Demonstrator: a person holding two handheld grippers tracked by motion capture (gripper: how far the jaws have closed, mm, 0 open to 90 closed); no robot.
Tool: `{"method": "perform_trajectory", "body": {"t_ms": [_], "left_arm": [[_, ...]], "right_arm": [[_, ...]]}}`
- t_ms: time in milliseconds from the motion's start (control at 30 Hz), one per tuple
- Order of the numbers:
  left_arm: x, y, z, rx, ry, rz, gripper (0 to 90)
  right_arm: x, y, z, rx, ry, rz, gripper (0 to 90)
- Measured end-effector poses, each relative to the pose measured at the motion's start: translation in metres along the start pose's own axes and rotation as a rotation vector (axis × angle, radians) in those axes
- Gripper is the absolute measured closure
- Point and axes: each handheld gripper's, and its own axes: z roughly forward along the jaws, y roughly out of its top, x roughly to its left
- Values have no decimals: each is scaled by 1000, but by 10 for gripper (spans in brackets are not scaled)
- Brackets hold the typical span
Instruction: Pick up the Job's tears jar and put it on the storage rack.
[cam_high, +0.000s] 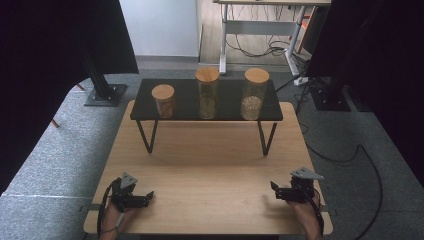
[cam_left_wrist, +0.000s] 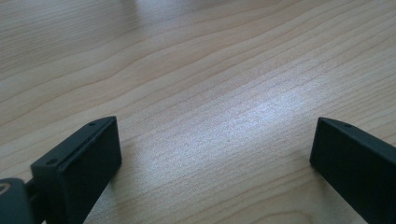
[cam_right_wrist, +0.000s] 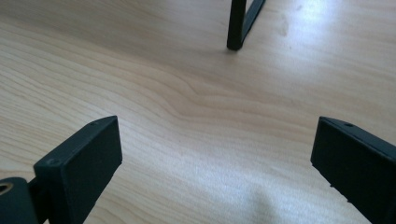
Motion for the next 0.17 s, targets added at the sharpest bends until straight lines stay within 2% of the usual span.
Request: {"method": "perform_trajectory", "body": {"t_ms": [167], "left_arm": [[0,0,0,0,0,0,15]], "right_arm": [[-1,-7,1,11,-3,12,18]]}}
